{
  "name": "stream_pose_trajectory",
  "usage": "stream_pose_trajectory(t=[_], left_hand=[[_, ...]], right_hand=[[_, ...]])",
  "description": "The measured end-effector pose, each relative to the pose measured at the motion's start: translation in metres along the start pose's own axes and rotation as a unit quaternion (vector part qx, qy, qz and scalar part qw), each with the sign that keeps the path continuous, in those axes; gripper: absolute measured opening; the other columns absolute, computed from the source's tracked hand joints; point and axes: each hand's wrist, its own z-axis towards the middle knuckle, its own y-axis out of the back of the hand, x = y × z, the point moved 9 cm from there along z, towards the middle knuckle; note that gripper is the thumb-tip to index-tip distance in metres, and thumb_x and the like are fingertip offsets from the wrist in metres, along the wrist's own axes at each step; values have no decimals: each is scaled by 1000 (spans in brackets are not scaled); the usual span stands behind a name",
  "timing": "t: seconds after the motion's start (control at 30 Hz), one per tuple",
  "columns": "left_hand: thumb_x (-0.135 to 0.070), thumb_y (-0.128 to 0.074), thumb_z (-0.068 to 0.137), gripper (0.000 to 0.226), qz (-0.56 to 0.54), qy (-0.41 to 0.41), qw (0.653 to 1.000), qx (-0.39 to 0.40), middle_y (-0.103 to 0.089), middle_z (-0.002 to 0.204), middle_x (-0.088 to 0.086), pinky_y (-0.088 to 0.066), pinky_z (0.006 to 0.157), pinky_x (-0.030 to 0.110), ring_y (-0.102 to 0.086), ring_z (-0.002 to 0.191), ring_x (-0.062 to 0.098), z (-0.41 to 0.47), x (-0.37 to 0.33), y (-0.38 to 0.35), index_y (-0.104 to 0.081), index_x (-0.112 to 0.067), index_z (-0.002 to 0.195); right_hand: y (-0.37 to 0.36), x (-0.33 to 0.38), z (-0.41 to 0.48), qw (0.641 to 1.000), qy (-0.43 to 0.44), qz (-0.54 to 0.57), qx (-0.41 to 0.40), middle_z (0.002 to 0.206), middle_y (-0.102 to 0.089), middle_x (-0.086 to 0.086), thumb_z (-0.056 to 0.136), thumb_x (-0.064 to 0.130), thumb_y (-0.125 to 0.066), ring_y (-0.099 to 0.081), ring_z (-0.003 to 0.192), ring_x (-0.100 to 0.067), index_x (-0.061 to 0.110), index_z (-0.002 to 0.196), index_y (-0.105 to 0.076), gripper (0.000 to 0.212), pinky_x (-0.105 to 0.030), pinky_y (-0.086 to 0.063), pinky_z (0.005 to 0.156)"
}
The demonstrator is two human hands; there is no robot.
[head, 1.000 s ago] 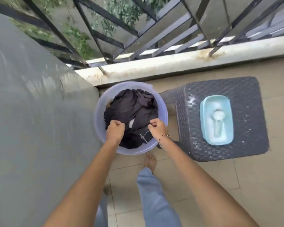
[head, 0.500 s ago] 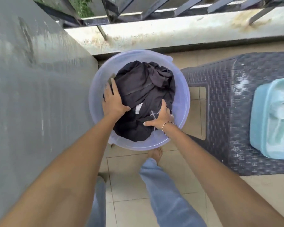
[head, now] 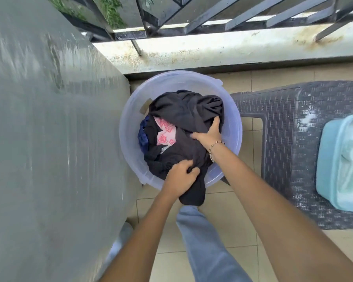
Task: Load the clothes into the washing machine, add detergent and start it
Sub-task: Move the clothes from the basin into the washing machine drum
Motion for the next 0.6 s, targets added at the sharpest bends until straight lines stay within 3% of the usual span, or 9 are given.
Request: stream_pose_trajectory(t=[0.07, 0.1, 0.17, 0.2, 0.3, 0.37, 0.43, 0.53, 0.6], left_hand=[[-27, -48, 91, 27, -87, 55, 995, 0, -48, 75, -1, -33, 66, 34, -47, 73, 17, -3, 12, 6, -43, -14, 68], [-32, -48, 89, 23, -153, 94, 983, -33, -52, 80, -3, -37, 69, 33, -50, 77, 15, -5, 18, 17, -51, -18, 71], [-46, -49, 87, 18, -282, 151, 939, -125, -57, 94, -5, -44, 79, 35, -55, 84, 13, -7, 30, 43, -58, -31, 84], [-54, -48, 86, 23, -327, 164, 919, -147, -57, 102, -6, -47, 82, 38, -56, 90, 12, -4, 34, 54, -56, -35, 95], [-75, -54, 75, 69, -437, 169, 880, -82, -59, 121, -8, -55, 85, 46, -62, 106, 15, 15, 32, 65, -44, -36, 130], [-62, -68, 74, 74, -429, 172, 886, -42, -61, 126, -2, -53, 90, 42, -64, 108, 18, 25, 25, 68, -43, -32, 137], [-30, -63, 87, 45, -338, 162, 926, -57, -64, 119, 5, -52, 84, 34, -64, 99, 21, 27, 14, 81, -51, -20, 130], [-9, -51, 92, 11, -296, 175, 930, -132, -64, 91, 8, -49, 67, 30, -61, 76, 19, 17, 11, 109, -59, -17, 95], [-5, -50, 91, 18, -321, 173, 913, -182, -61, 77, 5, -48, 62, 27, -58, 70, 21, 5, 9, 131, -56, -17, 80]], right_hand=[[13, 1, 1, 999, 27, -28, -37, 127, -57, -5, 85, 8, -54, -56, 109, -28, 26, 138, -40, 58, -35, -49, 90], [15, 1, -1, 999, 30, -2, -38, 108, -64, -5, 85, 4, -47, -59, 94, -28, 26, 120, -56, 42, -33, -49, 80], [15, -2, -8, 998, 27, 43, -30, 78, -60, -5, 82, 2, -43, -52, 75, -23, 21, 85, -63, 28, -29, -40, 67], [12, -1, -15, 998, 34, 51, -17, 74, -56, -7, 81, 3, -43, -50, 70, -21, 16, 79, -62, 23, -29, -37, 66], [-20, 8, -46, 990, 115, -45, 72, 65, -54, -7, 80, -1, -46, -47, 58, -18, 3, 82, -61, 16, -23, -35, 58], [-46, 12, -67, 962, 187, -134, 146, 77, -65, -15, 82, -2, -47, -58, 68, -27, -1, 88, -63, 17, -22, -36, 61], [-53, 15, -78, 950, 209, -136, 186, 97, -68, -12, 83, 3, -57, -62, 88, -25, 2, 101, -67, 20, -24, -41, 73], [-38, 21, -82, 966, 151, 44, 207, 113, -66, 6, 80, 24, -73, -60, 104, -6, 22, 109, -68, 29, -19, -47, 90], [-14, 19, -72, 974, 115, 142, 131, 126, -58, 4, 77, 38, -74, -57, 110, -5, 32, 108, -64, 33, -23, -46, 91]])
